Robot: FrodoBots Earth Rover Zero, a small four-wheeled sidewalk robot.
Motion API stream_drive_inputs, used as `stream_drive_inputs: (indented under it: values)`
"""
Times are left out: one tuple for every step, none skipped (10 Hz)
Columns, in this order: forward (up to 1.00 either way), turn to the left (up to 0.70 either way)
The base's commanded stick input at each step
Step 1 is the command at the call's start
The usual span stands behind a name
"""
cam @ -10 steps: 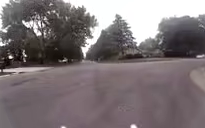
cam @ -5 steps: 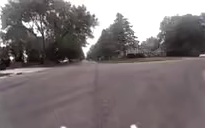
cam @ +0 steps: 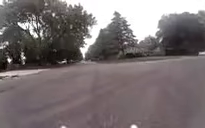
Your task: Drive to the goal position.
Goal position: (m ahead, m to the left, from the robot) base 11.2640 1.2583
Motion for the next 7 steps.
stream_drive_inputs:
  values:
    - [1.0,0.0]
    - [1.0,0.0]
    - [1.0,0.0]
    - [1.0,0.0]
    - [1.0,0.0]
    - [1.0,0.0]
    - [1.0,0.0]
